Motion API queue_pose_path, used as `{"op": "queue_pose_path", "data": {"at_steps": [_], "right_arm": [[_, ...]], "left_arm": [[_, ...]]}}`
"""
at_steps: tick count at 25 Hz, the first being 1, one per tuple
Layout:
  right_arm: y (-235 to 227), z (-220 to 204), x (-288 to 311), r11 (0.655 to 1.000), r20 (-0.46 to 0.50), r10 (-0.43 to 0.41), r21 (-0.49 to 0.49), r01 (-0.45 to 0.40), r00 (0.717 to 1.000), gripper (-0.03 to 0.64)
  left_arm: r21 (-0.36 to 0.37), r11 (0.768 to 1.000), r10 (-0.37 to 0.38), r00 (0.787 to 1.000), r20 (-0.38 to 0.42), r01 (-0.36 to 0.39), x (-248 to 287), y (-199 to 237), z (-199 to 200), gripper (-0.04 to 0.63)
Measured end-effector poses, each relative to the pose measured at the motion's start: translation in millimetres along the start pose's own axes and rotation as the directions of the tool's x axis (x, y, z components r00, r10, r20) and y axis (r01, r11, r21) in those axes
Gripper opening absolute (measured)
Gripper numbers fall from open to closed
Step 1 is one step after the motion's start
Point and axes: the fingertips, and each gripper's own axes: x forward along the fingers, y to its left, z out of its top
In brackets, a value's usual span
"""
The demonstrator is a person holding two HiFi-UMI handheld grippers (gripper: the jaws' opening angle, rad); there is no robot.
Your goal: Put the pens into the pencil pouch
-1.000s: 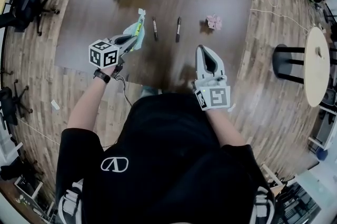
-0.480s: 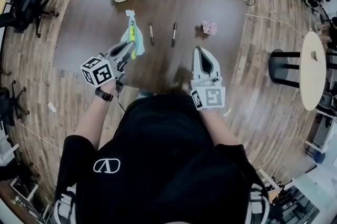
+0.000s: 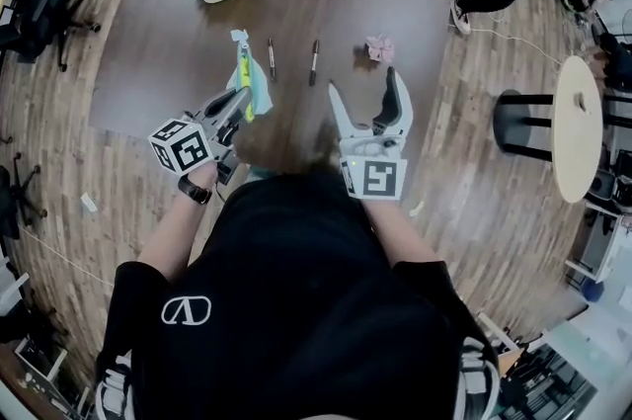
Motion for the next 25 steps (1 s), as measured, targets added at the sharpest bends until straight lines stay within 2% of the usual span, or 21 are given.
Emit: {"op": "queue_pose_path", "data": {"at_steps": [4, 10, 17, 20, 25], "right_arm": [[-1.4, -3.9, 12.2, 1.0, -0.026, 0.008, -0.021, -0.009, 1.0, 0.371], [-11.0, -29.6, 54.0, 0.999, -0.114, -0.003, -0.035, -0.001, 0.993, 0.371], [-21.7, -101.3, 112.4, 1.0, -0.281, -0.002, -0.021, -0.004, 0.96, 0.37], [-22.4, -149.1, 129.5, 1.0, -0.389, 0.001, -0.008, -0.004, 0.921, 0.368], [-19.4, -239.8, 144.7, 1.0, -0.591, 0.014, 0.003, -0.015, 0.807, 0.365]], "left_arm": [[-0.008, 1.0, 0.016, 1.0, 0.012, -0.016, 0.0, -1.7, -3.2, 0.015], [0.001, 1.0, 0.012, 1.0, 0.015, -0.012, 1.7, -11.6, -4.9, 0.015], [0.007, 1.0, 0.018, 1.0, 0.011, -0.018, -1.3, -22.7, -10.5, 0.015], [-0.005, 1.0, 0.027, 0.999, 0.017, -0.026, -4.6, -21.8, -12.4, 0.015], [-0.004, 0.998, 0.062, 0.998, 0.026, -0.062, -12.9, -10.1, -10.4, 0.015]]}}
